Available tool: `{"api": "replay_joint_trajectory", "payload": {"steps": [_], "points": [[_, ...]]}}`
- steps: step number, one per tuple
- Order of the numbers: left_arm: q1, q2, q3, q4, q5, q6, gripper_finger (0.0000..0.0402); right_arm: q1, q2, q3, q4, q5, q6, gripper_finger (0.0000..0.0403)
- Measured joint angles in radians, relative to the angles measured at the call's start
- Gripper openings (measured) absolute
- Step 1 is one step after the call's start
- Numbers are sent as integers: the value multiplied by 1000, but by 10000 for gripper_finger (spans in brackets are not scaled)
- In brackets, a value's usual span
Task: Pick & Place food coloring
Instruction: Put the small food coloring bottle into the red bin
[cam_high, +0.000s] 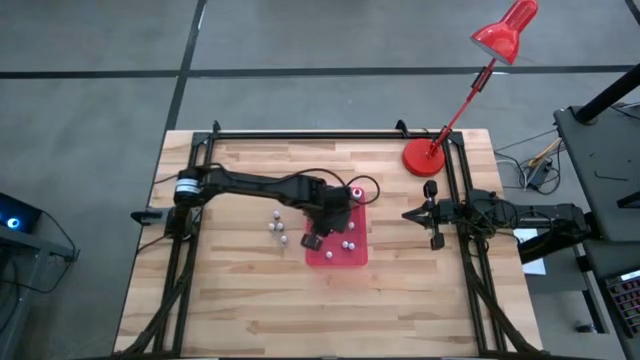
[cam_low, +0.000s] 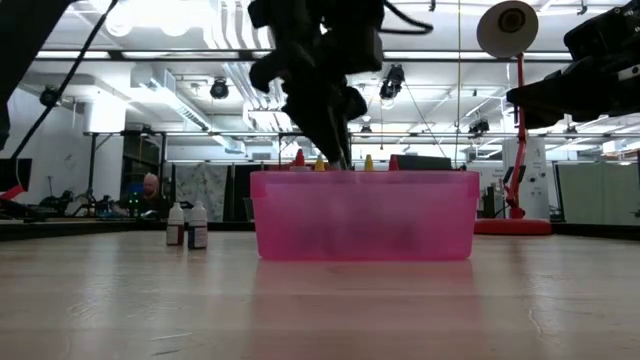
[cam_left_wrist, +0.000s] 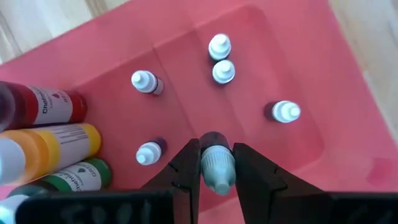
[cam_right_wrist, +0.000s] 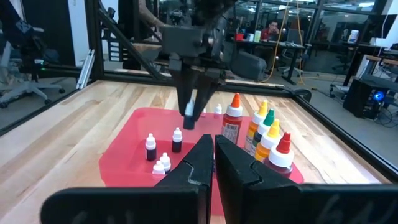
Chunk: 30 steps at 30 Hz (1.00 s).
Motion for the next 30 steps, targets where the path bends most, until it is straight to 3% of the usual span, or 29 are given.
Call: {"api": "replay_joint_trajectory", "payload": {"steps": [30], "points": [[18,145,-6,26,-9,35,56,0,0,0,0,0,-1,9]]}}
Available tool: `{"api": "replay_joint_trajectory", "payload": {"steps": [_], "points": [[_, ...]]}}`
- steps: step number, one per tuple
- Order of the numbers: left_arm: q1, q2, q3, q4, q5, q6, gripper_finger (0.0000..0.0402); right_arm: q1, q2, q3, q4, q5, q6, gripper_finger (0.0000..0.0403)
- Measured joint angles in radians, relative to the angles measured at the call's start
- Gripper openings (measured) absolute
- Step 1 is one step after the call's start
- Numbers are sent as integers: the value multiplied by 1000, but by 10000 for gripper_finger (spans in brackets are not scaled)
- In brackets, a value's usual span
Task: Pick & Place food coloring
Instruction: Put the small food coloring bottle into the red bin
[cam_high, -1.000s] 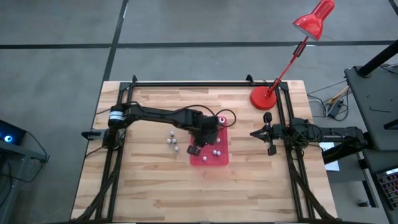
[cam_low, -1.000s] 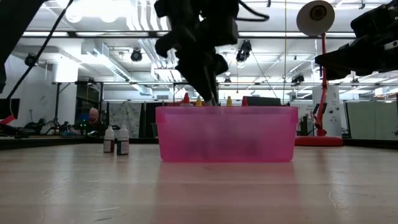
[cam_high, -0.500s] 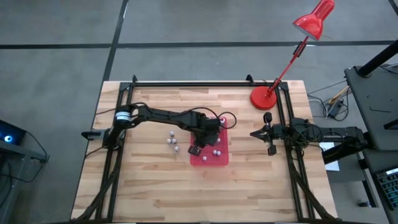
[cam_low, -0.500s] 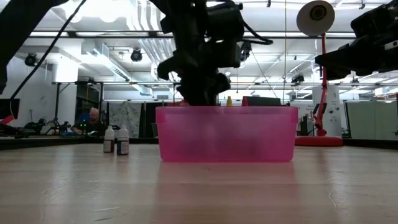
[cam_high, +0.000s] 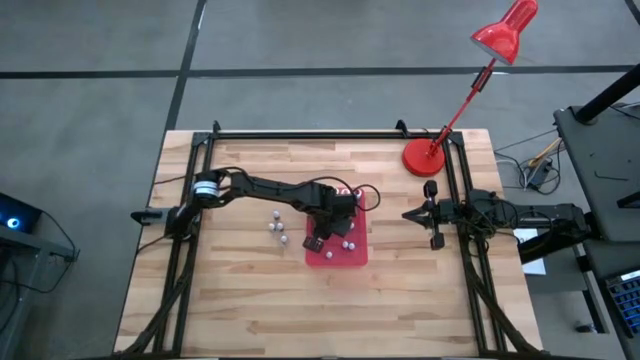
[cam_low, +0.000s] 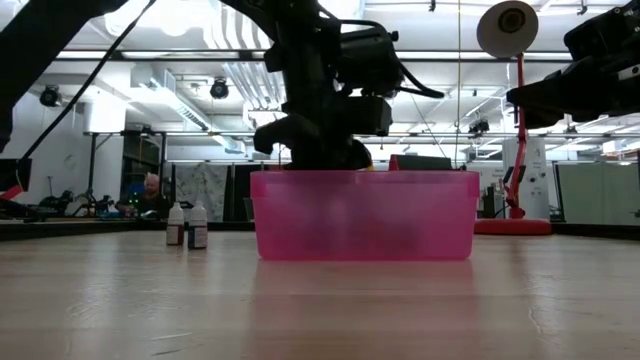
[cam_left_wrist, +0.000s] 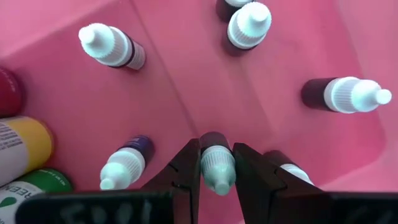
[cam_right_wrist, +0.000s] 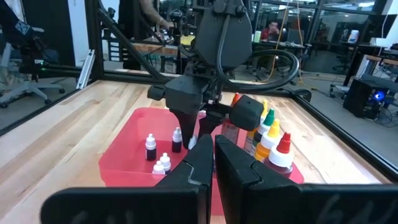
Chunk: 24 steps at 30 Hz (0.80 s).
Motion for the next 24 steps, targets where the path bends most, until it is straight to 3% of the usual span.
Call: {"api": "replay_joint_trajectory", "payload": {"steps": [10,24], "points": [[0,5,0,0,-5,-13,56,0,0,0,0,0,0,9],[0,5,0,0,-16,-16,92,0,0,0,0,0,0,9]]}}
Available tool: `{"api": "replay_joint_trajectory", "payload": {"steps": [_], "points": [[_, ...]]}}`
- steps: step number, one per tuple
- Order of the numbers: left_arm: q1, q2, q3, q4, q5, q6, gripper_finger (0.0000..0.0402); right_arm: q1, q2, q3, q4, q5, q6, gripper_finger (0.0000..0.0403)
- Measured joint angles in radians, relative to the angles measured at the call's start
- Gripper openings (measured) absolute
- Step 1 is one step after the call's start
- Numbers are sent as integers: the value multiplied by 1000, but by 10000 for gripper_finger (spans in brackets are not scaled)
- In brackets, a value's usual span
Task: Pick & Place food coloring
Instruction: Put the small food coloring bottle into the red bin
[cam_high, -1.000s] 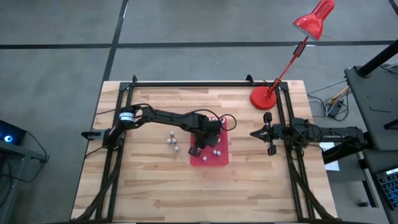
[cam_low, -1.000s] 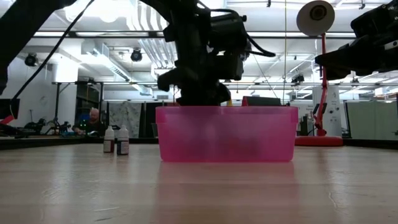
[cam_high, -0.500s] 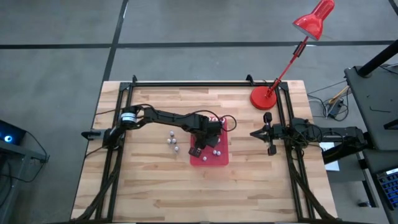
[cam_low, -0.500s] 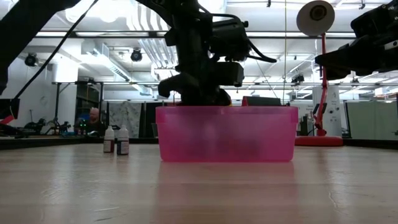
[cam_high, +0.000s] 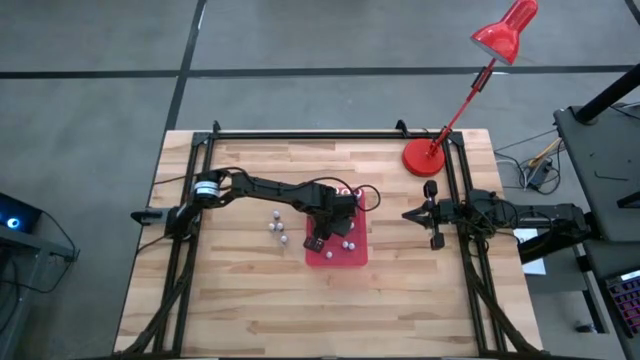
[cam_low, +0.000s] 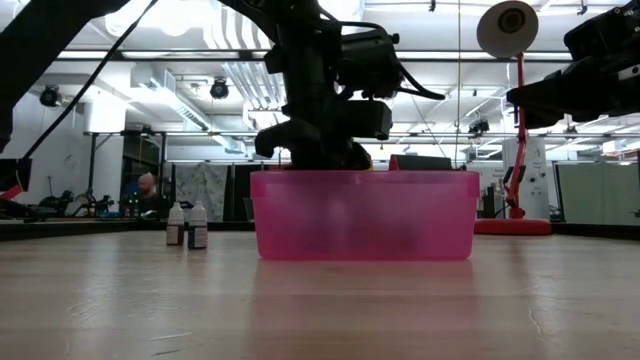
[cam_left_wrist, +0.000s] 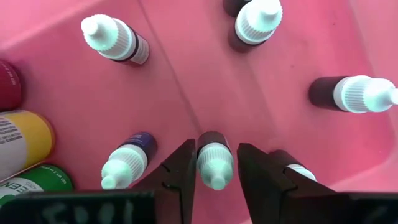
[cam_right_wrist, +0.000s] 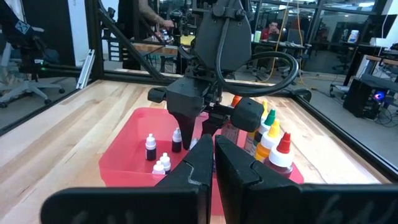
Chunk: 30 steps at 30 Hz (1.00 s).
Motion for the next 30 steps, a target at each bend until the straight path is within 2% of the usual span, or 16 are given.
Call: {"api": "replay_joint_trajectory", "payload": {"steps": [9,18,30], "points": [[0,0,20,-17,-5,-18,94,0,0,0,0,0,0,9],[0,0,99,-76,-85,-18,94,0,0,0,0,0,0,9],[-2,0,186,-121,-87,-26,94,0,0,0,0,0,2,9]]}}
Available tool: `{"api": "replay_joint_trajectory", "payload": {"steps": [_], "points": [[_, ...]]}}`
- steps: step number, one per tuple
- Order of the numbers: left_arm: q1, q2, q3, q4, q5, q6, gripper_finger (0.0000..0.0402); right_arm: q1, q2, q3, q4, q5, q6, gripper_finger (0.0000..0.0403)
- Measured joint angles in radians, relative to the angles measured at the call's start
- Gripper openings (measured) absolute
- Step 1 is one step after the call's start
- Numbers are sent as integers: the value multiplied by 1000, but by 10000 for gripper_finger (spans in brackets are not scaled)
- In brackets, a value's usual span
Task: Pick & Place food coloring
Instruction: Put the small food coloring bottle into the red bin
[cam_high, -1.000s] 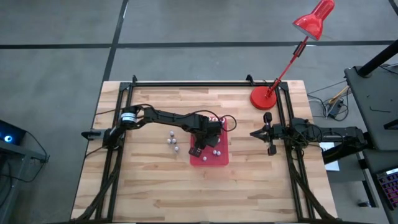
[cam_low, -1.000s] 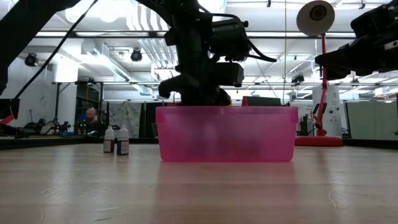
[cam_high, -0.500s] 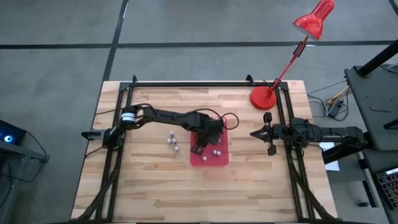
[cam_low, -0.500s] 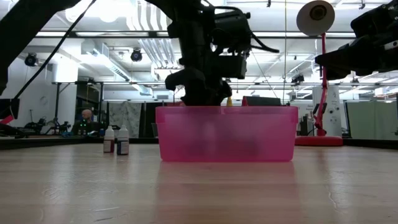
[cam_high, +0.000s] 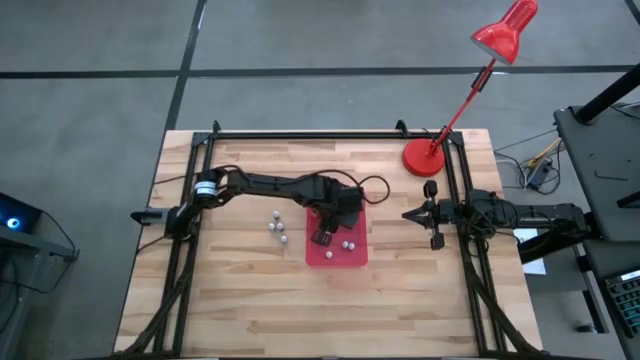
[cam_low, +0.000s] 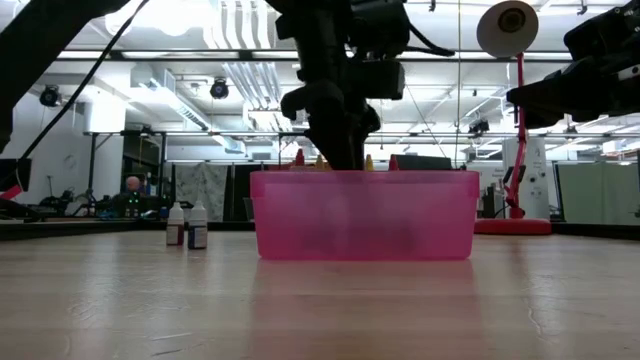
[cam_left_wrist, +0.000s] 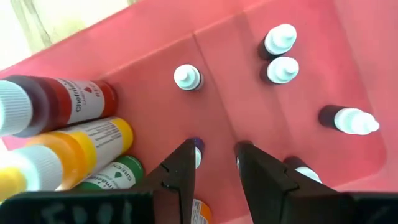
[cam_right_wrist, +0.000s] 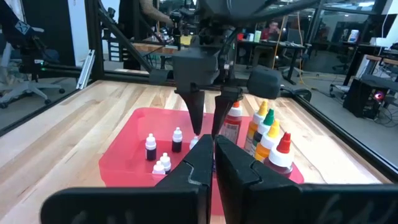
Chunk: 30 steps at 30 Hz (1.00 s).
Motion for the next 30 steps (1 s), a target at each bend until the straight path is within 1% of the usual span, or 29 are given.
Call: {"api": "replay_joint_trajectory", "payload": {"steps": [6,13,19,24,30], "points": [[-10,-2,60,-73,0,-5,94,0,0,0,0,0,-2,9],[-33,-7,128,-173,3,-77,94,0,0,0,0,0,0,9],[-79,-22,121,-185,7,-145,94,0,0,0,0,0,-1,9],[-106,-43,115,-190,14,-160,94,0,0,0,0,0,-2,9],[-112,-100,52,-174,15,-161,94,0,0,0,0,0,-1,9]]}}
